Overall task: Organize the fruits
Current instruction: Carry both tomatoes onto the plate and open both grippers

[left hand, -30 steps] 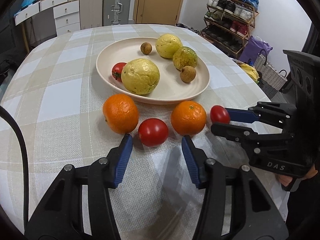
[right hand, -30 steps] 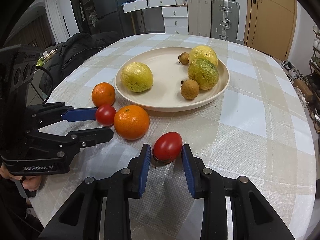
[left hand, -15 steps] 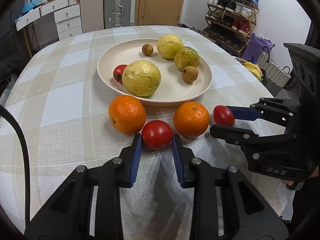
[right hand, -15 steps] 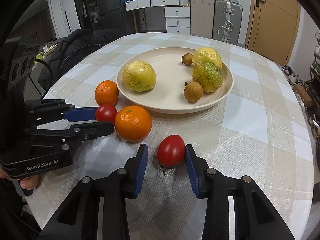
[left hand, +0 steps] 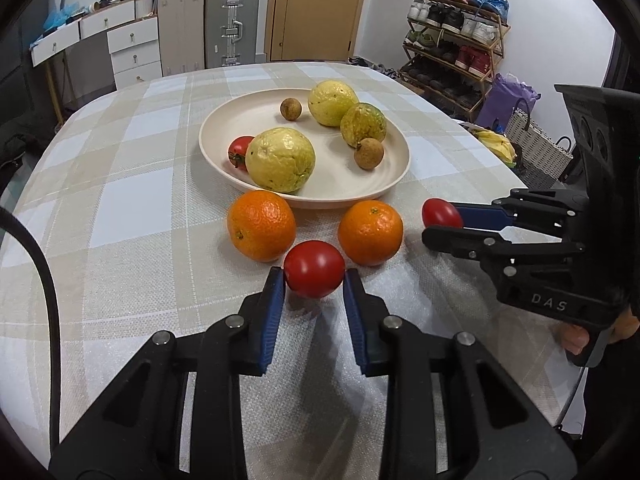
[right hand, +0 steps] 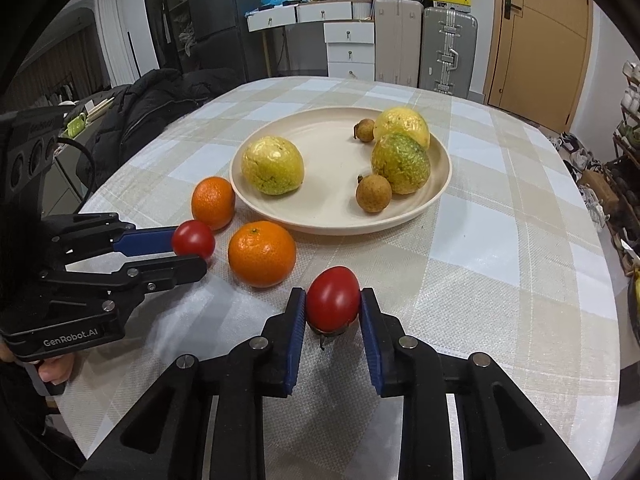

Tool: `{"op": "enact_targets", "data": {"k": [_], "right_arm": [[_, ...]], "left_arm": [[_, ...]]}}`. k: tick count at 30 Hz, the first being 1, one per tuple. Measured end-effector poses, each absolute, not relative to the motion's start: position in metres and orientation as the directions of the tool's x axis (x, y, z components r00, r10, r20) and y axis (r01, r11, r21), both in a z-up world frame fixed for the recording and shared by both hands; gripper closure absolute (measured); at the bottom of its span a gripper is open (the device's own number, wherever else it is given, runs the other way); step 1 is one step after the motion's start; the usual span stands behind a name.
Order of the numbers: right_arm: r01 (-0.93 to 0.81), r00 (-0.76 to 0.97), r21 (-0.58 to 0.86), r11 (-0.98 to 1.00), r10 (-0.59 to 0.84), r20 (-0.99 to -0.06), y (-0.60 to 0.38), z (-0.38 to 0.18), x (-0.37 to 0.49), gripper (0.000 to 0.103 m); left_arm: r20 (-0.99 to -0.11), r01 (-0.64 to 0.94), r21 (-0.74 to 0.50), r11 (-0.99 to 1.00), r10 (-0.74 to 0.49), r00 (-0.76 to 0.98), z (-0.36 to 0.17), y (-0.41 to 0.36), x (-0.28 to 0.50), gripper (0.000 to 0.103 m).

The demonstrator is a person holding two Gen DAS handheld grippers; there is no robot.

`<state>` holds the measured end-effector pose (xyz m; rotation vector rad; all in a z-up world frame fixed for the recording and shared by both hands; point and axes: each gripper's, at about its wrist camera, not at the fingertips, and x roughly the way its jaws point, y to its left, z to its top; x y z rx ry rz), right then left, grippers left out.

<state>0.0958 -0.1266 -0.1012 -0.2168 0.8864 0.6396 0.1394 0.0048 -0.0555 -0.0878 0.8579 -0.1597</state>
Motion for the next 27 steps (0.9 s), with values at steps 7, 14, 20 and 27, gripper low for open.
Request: {"op": "enact_targets", "data": {"k": [7, 14, 20, 27], "right_arm": [[-0.598, 0.481, 0.103, 0.795, 0.459, -0.747, -0.132, -0.093, 0.093, 0.076], [-0.59, 0.506, 0.116, 0.799, 0.478, -0.718, -0.137, -0.084, 0.091, 0.076], [-0.57, 0.537, 0.135, 0.811, 0.491, -0.686, -0.144, -0.077, 0.092, 0.076], [-0.551, 0.558, 0.162, 0.818, 0.506, -0.658, -0.148, -0.071, 0.095, 0.076]], "left_arm": [[-0.717, 0.117, -0.149, 0.982, -0.189, 0.671, -0.046, 0.005, 0.133, 0.076], [-0.682, 0.119, -0.16, 0.98, -0.197, 0.704, -0.034, 0.007, 0.127, 0.076], [-0.661, 0.107, -0.164, 0.981, -0.19, 0.726, -0.028, 0.011, 0.124, 0.076], [-0.646, 0.093, -0.16, 0.983, -0.175, 0.743, -0.024, 0.016, 0.127, 0.076]]}}
